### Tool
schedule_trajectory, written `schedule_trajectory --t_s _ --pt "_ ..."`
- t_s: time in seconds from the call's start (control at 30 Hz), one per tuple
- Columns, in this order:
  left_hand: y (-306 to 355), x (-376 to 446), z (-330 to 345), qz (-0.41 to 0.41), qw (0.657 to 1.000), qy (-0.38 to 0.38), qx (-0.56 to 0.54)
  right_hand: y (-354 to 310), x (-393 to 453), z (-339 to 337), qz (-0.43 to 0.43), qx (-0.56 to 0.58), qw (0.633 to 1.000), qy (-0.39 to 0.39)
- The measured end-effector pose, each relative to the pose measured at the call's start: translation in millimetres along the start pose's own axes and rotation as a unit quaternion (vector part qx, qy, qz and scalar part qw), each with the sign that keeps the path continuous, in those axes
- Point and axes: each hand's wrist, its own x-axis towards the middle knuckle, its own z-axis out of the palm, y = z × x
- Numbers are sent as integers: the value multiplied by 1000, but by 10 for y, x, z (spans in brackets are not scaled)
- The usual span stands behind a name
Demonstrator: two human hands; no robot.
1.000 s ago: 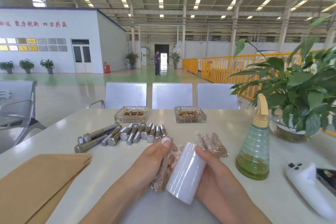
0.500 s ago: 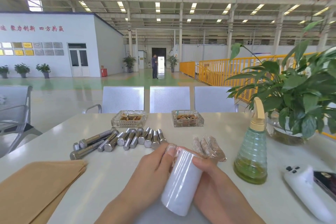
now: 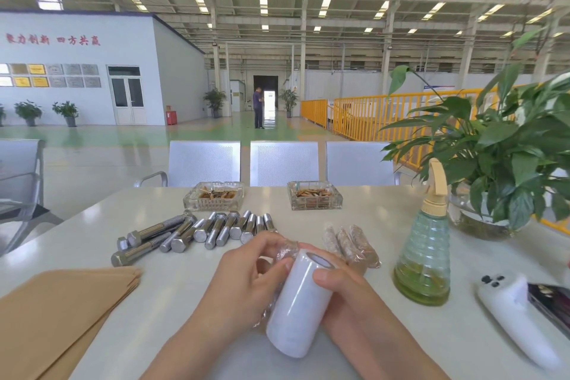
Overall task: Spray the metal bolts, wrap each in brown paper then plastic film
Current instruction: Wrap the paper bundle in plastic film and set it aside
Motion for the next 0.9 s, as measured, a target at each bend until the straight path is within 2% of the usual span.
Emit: schedule_trajectory --t_s 0.1,0.3,0.53,0.63,0.7,0.8,0.9 --pt "9 7 17 15 998 23 58 29 30 15 7 -24 1000 14" --pt "-10 21 36 15 996 30 82 68 2 59 0 -54 997 50" --pt "6 48 103 -6 989 37 143 8 22 53 79 82 992 62" --pt "-29 41 114 -36 986 31 161 37 46 70 98 87 988 81" --pt "7 49 126 -83 989 22 121 27 33 76 101 89 986 100" --pt "44 58 108 -169 986 -12 -8 1 -6 93 89 79 988 100" --pt "9 33 -2 -162 981 -62 -85 -28 -22 77 73 81 987 121"
